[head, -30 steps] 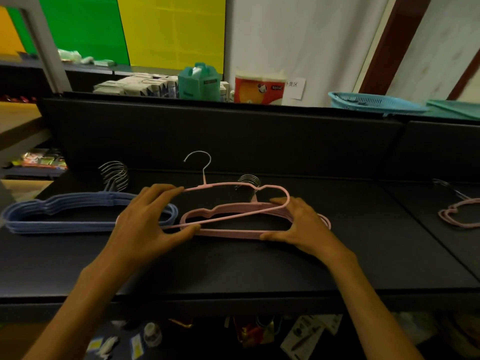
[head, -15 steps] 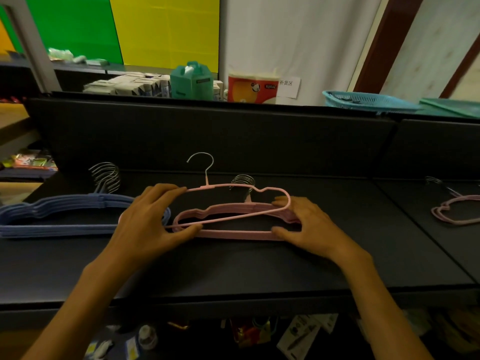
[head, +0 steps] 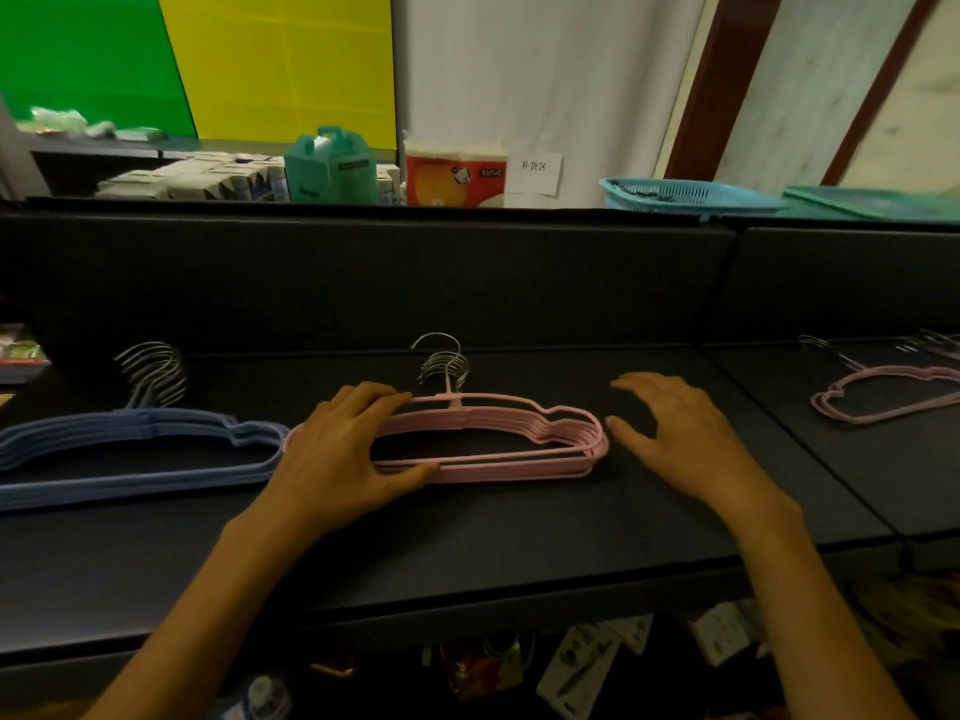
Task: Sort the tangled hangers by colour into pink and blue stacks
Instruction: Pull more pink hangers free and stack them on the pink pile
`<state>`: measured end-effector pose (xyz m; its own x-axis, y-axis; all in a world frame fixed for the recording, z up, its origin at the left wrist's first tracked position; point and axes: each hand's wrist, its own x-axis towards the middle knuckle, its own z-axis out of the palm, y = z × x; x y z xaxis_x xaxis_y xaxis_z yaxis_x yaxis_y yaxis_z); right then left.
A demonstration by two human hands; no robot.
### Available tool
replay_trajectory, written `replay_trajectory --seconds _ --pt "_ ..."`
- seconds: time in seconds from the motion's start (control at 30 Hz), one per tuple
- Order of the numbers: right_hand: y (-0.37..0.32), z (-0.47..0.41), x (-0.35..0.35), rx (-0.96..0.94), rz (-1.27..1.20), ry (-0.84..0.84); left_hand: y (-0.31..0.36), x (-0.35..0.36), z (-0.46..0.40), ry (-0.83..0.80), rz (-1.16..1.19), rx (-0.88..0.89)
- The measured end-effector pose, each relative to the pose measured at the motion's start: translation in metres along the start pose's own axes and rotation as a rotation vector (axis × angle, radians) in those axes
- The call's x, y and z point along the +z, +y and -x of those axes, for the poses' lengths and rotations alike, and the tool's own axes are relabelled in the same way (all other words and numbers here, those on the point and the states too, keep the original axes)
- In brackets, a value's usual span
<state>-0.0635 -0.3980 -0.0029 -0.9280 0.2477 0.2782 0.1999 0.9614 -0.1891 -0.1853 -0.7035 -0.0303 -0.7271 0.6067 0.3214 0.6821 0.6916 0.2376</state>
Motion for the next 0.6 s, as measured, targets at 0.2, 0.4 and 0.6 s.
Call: replay_trajectory --seconds 0.2,0.4,0.6 --pt "0.0034 0.0015 -0.0010 0.023 -0.030 0.014 0.0050 0.0058 -0.0044 -0.038 0.032 0.003" --pt "0.0005 -0.0017 0.0011 0.048 -0.042 0.013 0.0045 0.0090 -0.0042 -0.065 0.029 0.004" --pt "-0.0013 -0.0051 0.0064 0.045 -0.048 -0.001 0.0046 0.0086 -0.0053 -0.068 0.028 0.005"
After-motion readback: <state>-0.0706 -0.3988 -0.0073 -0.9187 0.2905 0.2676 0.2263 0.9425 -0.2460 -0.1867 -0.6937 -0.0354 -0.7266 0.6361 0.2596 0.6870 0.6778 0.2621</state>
